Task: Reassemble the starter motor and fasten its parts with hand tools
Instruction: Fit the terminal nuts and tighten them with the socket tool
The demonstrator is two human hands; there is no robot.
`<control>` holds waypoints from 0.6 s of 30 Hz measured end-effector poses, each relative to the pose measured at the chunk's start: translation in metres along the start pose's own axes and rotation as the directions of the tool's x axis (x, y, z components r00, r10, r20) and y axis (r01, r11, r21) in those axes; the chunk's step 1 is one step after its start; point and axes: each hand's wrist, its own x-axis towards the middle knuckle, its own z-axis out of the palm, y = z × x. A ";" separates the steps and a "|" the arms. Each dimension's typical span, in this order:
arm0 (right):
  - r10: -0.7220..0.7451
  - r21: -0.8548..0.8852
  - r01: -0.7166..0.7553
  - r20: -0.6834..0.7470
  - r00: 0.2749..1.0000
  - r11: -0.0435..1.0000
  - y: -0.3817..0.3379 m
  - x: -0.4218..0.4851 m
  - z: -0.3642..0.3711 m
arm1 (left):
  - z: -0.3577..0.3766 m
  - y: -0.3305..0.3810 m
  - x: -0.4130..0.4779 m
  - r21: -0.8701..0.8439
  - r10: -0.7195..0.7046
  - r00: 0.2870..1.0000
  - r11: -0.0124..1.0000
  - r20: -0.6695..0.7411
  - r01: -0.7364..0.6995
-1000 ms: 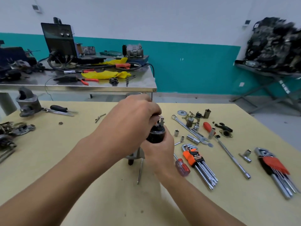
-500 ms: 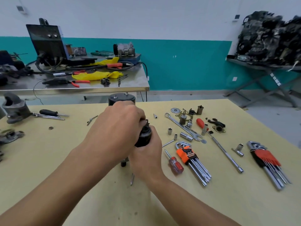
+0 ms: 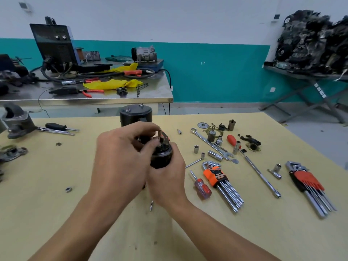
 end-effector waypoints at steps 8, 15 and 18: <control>0.007 -0.110 -0.004 0.026 1.000 0.994 -0.002 -0.004 0.004 | -0.022 -0.029 0.021 0.037 -0.057 0.990 0.998 0.129 0.053; -0.011 -0.094 0.011 0.007 1.000 0.995 -0.003 -0.004 -0.002 | -0.047 -0.058 0.042 -0.310 0.022 0.831 0.933 0.556 0.182; 0.000 -0.094 0.003 0.029 1.000 0.996 -0.004 -0.004 -0.001 | -0.024 -0.044 0.034 -0.139 -0.016 0.932 0.988 0.362 0.071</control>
